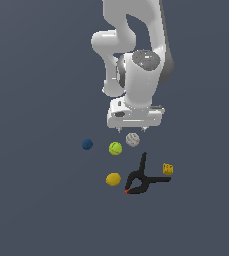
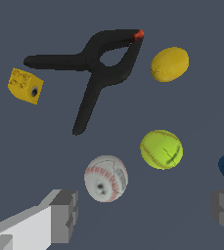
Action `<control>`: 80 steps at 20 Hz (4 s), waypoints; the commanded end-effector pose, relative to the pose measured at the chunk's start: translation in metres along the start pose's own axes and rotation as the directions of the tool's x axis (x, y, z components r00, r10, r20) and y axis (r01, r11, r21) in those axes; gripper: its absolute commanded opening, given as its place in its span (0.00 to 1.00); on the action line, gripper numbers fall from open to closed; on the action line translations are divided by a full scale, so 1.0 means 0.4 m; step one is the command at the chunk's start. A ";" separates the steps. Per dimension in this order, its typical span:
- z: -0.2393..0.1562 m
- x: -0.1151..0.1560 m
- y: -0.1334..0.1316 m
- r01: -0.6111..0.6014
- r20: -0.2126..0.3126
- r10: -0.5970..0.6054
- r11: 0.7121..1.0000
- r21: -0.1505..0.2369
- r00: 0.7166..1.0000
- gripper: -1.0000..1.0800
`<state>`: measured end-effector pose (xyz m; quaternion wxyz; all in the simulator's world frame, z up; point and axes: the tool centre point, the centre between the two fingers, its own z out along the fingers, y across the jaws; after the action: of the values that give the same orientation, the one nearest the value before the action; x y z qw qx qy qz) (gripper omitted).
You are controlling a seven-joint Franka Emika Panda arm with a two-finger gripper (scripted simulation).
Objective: Pick up a designated object from a clutter of objects.
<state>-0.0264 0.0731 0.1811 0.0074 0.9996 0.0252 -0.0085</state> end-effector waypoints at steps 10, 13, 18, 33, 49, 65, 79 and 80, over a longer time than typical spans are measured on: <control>0.172 -0.082 -0.058 -0.002 -0.014 0.002 1.000 0.011 1.000 0.96; 0.193 -0.096 -0.065 -0.002 -0.016 0.002 1.000 0.013 1.000 0.96; 0.209 -0.107 -0.070 -0.002 -0.017 0.002 1.000 0.014 1.000 0.96; 0.305 -0.108 -0.072 -0.002 -0.017 0.002 1.000 0.014 1.000 0.96; 0.335 -0.107 -0.072 -0.002 -0.017 0.002 1.000 0.014 1.000 0.00; 0.217 -0.068 -0.057 -0.001 -0.018 0.001 1.000 0.015 1.000 0.00; -0.086 0.036 -0.016 -0.001 -0.018 0.001 1.000 0.016 1.000 0.00; -0.109 0.045 -0.013 -0.001 -0.018 0.001 1.000 0.016 1.000 0.00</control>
<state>-0.0135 0.0813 0.2091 -0.0008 0.9997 0.0247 -0.0005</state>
